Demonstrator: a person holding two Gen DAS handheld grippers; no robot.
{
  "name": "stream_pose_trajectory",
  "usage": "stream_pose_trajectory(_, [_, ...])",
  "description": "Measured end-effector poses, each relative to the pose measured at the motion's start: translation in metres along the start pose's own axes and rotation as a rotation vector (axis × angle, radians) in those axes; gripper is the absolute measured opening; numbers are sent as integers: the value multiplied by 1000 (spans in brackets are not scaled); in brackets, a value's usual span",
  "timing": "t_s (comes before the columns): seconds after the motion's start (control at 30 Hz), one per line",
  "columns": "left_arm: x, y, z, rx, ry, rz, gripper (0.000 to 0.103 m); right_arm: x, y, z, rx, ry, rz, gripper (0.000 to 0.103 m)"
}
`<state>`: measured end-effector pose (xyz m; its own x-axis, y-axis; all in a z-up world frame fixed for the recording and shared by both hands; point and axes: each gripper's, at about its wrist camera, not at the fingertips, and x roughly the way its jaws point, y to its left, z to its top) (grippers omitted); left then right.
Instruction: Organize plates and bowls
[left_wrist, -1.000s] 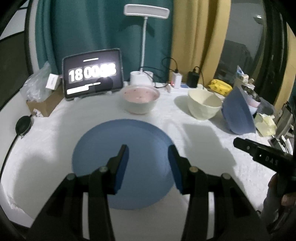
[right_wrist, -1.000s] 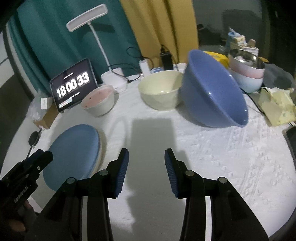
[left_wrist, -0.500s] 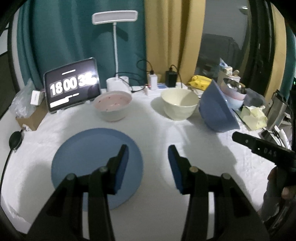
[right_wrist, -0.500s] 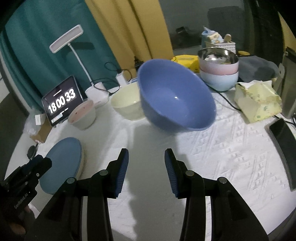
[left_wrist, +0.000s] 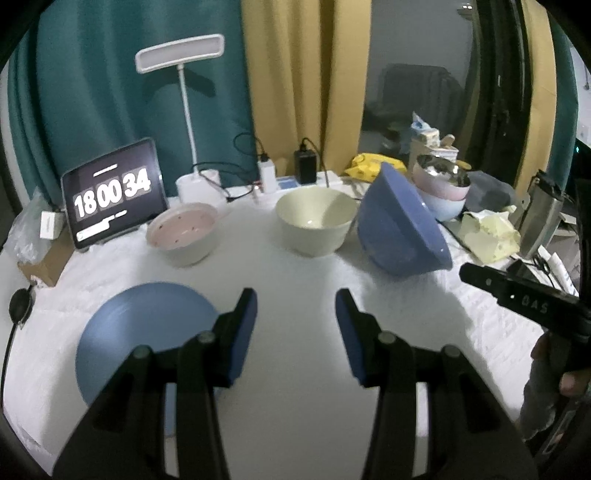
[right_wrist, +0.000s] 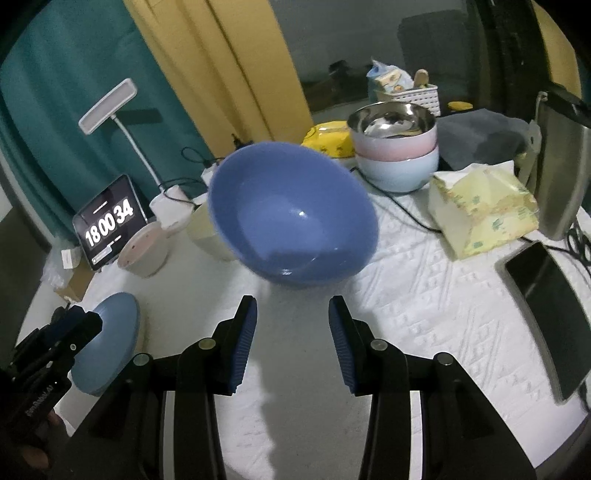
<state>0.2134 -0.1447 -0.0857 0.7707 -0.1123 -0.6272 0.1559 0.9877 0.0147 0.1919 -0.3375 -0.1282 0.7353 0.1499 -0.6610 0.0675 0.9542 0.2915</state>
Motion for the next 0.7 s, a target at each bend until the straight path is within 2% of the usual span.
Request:
stream_pose_trajectory(0.3, [13, -27, 18, 28, -20, -34, 46, -2, -24, 16, 4, -20, -18, 42])
stream_pose_trajectory(0.7, [35, -58, 39, 66, -47, -86, 46, 18, -46, 33, 19, -14, -33, 42])
